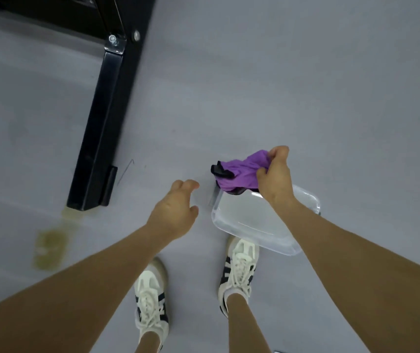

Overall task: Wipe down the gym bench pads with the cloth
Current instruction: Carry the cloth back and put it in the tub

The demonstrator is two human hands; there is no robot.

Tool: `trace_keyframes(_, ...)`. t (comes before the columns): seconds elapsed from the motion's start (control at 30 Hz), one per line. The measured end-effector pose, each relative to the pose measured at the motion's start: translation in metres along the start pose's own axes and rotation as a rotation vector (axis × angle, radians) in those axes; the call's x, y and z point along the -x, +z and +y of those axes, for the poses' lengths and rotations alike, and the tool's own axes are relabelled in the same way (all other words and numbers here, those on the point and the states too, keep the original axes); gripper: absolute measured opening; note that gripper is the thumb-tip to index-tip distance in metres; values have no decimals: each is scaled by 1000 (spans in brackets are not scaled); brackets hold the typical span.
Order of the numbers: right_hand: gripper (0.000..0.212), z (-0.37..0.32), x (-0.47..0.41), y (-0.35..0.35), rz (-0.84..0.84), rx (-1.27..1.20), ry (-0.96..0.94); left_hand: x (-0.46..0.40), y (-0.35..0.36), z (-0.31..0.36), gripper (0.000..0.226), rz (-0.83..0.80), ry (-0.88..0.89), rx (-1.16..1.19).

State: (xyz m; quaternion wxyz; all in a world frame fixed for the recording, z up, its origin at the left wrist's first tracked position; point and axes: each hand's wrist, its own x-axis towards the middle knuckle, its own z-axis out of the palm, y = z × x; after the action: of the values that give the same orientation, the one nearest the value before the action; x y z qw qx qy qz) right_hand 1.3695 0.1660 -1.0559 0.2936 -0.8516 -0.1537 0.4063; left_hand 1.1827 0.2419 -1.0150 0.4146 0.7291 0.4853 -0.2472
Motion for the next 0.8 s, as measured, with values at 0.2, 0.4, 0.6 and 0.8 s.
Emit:
trace_keyframes(0.2, 32, 18, -12, 5, -59, 232, -147, -27, 18, 30, 67, 165, 244, -33)
trace_keyframes(0.4, 33, 36, -12, 0, 62, 396, -192, -48, 35, 38, 67, 46, 366, -233)
trace_keyframes(0.6, 28, 28, 4, 12, -33, 545, -371, -48, 40, 33, 67, -89, 275, -76)
trace_keyframes(0.8, 42, 22, -6, 21, -159, 782, -323, -32, 36, 15, 66, -5, 239, -54)
